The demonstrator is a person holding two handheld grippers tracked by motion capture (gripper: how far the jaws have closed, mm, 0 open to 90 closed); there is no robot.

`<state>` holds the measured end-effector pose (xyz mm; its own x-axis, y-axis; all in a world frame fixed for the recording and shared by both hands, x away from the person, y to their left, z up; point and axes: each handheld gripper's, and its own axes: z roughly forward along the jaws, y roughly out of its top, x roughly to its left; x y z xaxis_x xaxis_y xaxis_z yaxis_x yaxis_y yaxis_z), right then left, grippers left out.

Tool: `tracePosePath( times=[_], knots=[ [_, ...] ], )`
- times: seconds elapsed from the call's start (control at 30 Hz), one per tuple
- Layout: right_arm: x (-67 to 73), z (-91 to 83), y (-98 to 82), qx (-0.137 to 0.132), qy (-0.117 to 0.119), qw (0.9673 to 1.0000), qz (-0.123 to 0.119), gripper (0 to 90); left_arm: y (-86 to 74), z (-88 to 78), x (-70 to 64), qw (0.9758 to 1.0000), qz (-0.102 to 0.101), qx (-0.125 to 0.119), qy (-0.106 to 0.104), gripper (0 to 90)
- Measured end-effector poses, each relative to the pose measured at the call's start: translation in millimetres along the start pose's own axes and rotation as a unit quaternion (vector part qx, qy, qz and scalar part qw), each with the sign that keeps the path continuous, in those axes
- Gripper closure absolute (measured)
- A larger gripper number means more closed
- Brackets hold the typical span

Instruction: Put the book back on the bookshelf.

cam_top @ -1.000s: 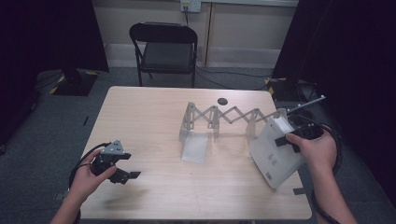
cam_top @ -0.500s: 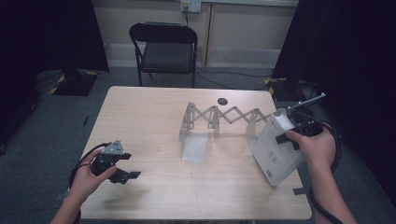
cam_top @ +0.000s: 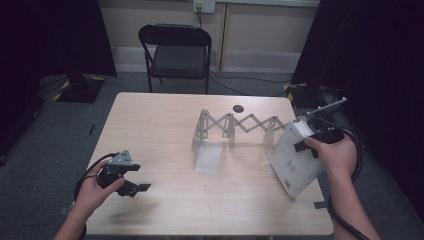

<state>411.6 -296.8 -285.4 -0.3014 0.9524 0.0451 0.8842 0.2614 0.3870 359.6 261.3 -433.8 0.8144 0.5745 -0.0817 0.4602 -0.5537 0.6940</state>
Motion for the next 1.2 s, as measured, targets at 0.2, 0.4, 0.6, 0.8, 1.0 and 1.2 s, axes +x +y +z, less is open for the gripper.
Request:
tracePosePath(
  times=[0.2, 0.4, 0.6, 0.8, 1.0, 1.2],
  knots=[
    [0.6, 0.7, 1.7, -0.003, -0.002, 1.0000, 0.002, 52.7, -0.2, 0.2, 0.1, 1.0000, -0.001, 0.001, 0.000, 16.6],
    [3.1, 3.5, 4.9, -0.005, -0.003, 1.0000, 0.004, 52.7, 0.4, 1.2, -0.7, 1.0000, 0.001, 0.001, -0.003, 16.6],
    [4.7, 6.5, 8.2, -0.004, -0.004, 1.0000, 0.007, 52.7, 0.0, 0.2, 0.4, 1.0000, 0.001, 0.001, 0.000, 16.6],
    [4.6, 8.2, 11.3, -0.005, -0.010, 0.9999, 0.011, 52.7, 0.1, 0.2, 0.2, 1.0000, 0.001, 0.000, -0.002, 16.6],
    [3.1, 9.2, 13.1, -0.007, -0.014, 0.9997, 0.018, 52.7, 0.3, 0.2, 0.1, 1.0000, 0.003, 0.001, -0.001, 16.6],
    [1.7, 9.3, 14.4, -0.007, -0.016, 0.9996, 0.024, 52.7, 0.2, 1.2, 0.1, 1.0000, 0.001, 0.001, -0.003, 16.6]
  ],
)
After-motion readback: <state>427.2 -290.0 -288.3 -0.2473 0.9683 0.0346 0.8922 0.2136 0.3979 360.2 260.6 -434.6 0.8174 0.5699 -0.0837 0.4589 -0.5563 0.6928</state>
